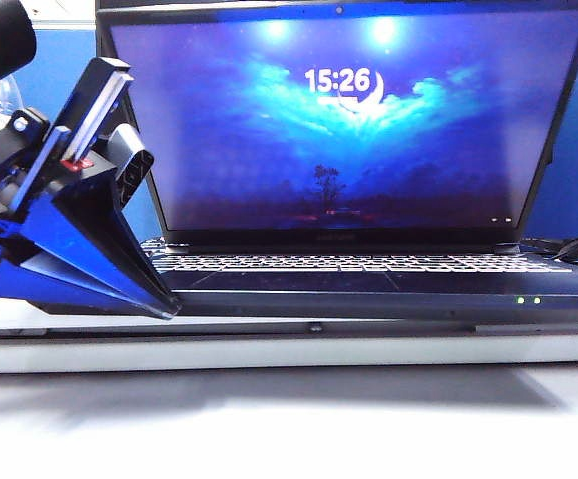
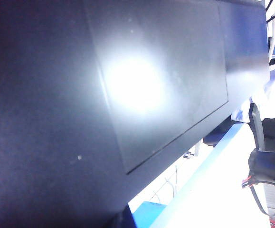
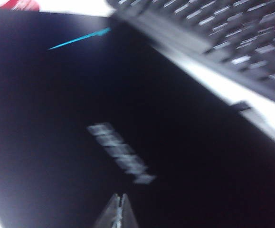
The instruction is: Close the lid of the black laptop.
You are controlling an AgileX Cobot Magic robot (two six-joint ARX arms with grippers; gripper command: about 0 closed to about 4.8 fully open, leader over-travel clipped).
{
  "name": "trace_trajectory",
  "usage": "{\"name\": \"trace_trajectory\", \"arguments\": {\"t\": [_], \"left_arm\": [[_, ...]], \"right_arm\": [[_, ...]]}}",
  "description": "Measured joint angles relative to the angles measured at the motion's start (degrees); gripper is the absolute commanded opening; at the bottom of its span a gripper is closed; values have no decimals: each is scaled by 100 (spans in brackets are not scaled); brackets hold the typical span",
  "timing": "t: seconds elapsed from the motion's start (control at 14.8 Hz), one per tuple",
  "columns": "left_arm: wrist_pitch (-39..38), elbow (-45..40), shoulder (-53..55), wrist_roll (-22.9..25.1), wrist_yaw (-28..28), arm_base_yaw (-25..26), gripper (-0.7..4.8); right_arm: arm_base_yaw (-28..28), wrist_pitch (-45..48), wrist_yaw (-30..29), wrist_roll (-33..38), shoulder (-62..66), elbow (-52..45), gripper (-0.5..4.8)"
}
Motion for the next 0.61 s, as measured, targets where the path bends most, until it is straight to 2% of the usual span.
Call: {"name": "trace_trajectory", "arguments": {"t": [0.61], "left_arm": [[46,0,0,2,61,-2,-3]], "right_arm": [[195,-33,17,-101,302,-9,-6]]}}
